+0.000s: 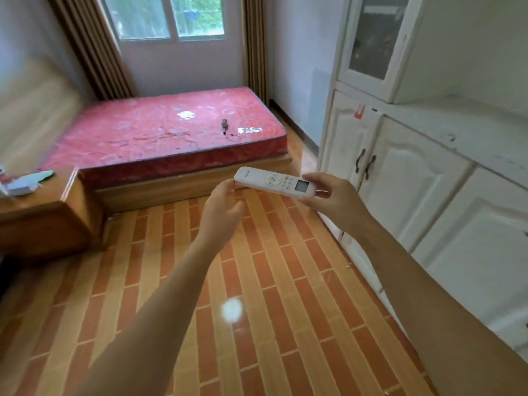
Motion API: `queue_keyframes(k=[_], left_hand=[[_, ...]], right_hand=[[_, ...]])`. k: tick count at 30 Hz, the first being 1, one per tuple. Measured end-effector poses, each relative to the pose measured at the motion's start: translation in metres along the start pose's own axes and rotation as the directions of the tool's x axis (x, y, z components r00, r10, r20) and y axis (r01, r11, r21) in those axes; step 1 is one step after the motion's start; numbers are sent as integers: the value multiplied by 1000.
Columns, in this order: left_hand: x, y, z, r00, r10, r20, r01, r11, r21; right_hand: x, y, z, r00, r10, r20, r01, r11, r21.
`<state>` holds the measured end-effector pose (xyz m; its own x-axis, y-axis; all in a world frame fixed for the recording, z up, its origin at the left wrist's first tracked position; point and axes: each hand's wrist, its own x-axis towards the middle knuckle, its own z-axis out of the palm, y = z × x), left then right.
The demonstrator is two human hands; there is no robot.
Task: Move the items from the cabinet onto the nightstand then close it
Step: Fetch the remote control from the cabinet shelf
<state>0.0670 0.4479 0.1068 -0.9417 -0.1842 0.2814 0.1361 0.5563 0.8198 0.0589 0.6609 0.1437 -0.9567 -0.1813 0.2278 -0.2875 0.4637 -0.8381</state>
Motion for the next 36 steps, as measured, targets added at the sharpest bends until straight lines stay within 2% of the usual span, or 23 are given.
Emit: queue_keyframes(k=[4, 10, 15, 30, 36], left_hand=[[-11, -31, -44, 988, -73, -133, 80, 996, 45], [-30, -59, -94, 936, -171, -307, 207, 974, 89], [-42, -74, -116, 891, -248, -379, 296, 953, 72], [-43, -112, -130, 783, -369, -501, 430, 903, 7], [-17, -140, -146, 768, -377, -518, 448, 894, 15]], right_hand=[[23, -20, 48, 983, -121, 139, 127, 991, -41], [42, -47, 108, 927, -231, 297, 271, 957, -102], [53, -57, 143, 878, -284, 385, 325, 945, -43], [93, -47, 203, 779, -297, 552, 311, 948, 70], [127, -50, 241, 761, -302, 575, 315, 946, 80]])
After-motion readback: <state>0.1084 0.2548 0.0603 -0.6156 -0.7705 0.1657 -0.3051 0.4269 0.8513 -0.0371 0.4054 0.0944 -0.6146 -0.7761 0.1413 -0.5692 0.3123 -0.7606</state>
